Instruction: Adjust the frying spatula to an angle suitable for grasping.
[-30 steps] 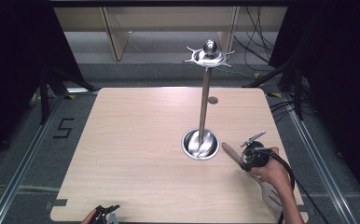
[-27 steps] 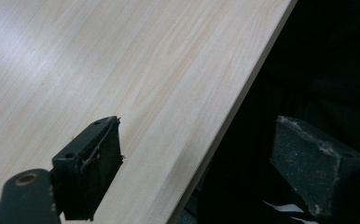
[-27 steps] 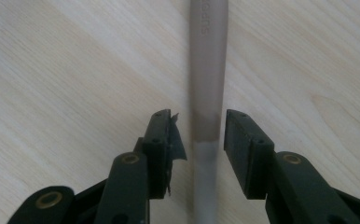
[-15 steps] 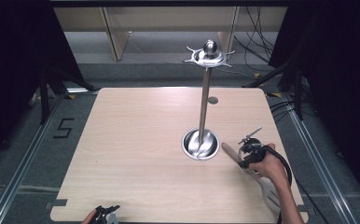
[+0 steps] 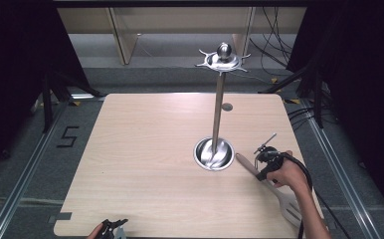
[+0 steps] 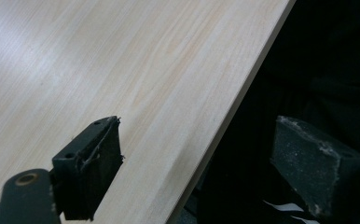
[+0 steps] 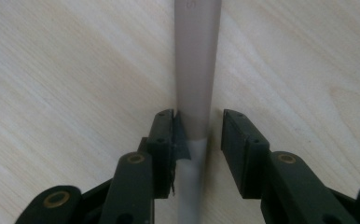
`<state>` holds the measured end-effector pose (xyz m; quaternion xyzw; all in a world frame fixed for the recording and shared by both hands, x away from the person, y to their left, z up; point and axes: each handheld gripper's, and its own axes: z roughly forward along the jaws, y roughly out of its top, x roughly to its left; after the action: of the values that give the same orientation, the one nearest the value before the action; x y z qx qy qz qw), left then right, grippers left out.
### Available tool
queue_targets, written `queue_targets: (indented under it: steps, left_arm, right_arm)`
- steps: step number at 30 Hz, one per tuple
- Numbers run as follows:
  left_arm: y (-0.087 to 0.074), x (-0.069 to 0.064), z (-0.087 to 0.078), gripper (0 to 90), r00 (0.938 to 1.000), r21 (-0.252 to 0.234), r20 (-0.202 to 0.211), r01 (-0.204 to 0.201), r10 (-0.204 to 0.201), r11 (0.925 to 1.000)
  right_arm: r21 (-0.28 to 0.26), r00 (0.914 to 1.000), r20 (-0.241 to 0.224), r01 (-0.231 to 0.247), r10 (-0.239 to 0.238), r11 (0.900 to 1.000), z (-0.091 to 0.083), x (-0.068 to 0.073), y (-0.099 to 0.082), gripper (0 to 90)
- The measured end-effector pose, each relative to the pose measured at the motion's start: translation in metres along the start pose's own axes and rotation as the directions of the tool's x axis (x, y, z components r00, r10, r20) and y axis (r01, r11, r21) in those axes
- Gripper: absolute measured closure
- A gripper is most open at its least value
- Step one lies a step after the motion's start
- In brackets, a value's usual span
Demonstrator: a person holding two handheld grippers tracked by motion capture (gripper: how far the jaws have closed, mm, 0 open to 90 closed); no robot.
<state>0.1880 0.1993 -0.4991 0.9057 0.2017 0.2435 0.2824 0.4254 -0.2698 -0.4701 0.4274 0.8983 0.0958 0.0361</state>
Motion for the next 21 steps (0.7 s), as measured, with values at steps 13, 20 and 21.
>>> queue_targets:
  steps: [13, 20, 21]
  left_arm:
    - [0.0, 0.0, 0.0, 15.2, 1.0, 0.0, 0.0, 0.0, 0.0, 1.0]
    - [0.0, 0.0, 0.002, 15.2, 1.0, 0.005, -0.002, 0.005, -0.005, 1.0]
    - [0.0, 0.0, 0.002, 15.2, 1.0, 0.005, -0.002, 0.005, -0.005, 1.0]
  right_arm:
    - [0.072, 0.9958, 0.009, 0.09, -0.091, 0.9933, 0.003, 0.007, 0.009, 75.2]
    - [-0.047, 0.9929, 0.005, 0.119, -0.119, 0.9918, -0.011, 0.008, 0.003, 75.7]
    - [-0.047, 0.9929, 0.005, 0.119, -0.119, 0.9918, -0.011, 0.008, 0.003, 75.7]
